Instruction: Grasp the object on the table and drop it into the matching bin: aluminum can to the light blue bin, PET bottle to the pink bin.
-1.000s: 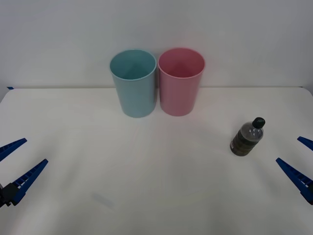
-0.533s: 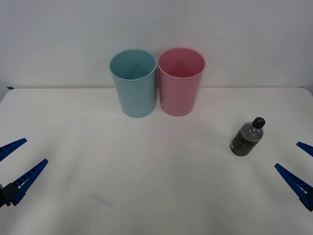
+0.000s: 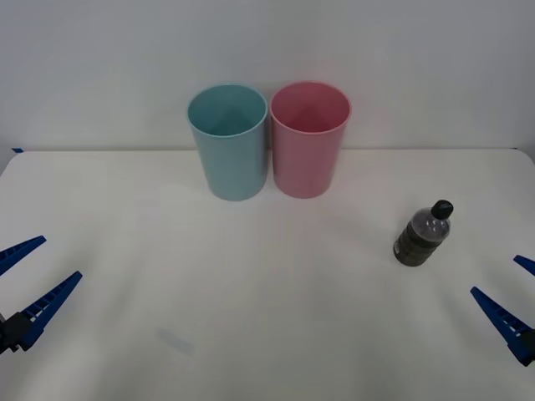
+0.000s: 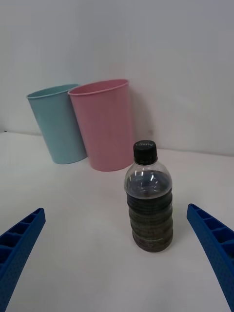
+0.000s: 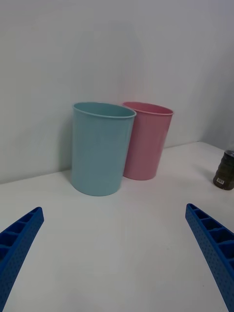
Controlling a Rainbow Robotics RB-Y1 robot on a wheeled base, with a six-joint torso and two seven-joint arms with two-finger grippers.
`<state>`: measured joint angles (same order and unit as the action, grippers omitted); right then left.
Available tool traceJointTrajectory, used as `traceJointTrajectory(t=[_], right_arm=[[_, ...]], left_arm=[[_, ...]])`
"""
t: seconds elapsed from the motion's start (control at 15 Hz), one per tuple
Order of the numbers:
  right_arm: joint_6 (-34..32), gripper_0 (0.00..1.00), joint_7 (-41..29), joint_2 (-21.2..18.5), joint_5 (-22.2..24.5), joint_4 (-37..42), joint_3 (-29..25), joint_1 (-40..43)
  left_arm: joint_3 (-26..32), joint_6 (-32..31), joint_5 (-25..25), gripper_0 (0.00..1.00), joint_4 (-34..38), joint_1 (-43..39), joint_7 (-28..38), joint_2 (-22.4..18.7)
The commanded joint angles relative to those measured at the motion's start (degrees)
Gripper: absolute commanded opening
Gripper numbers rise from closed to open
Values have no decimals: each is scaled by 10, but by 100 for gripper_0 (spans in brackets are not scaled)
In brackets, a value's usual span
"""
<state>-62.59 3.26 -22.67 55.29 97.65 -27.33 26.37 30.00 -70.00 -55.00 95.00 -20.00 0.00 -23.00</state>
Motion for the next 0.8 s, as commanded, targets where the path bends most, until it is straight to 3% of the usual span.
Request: traceJointTrajectory(t=[0.07, 0.8], right_arm=[[37, 100, 64, -1, -1, 0, 18, 9], [131, 100, 104, 2, -12, -16, 107, 5]], left_arm=[[0, 0, 0, 100, 0, 0, 0, 0], [0, 0, 0, 100, 0, 0, 0, 0]])
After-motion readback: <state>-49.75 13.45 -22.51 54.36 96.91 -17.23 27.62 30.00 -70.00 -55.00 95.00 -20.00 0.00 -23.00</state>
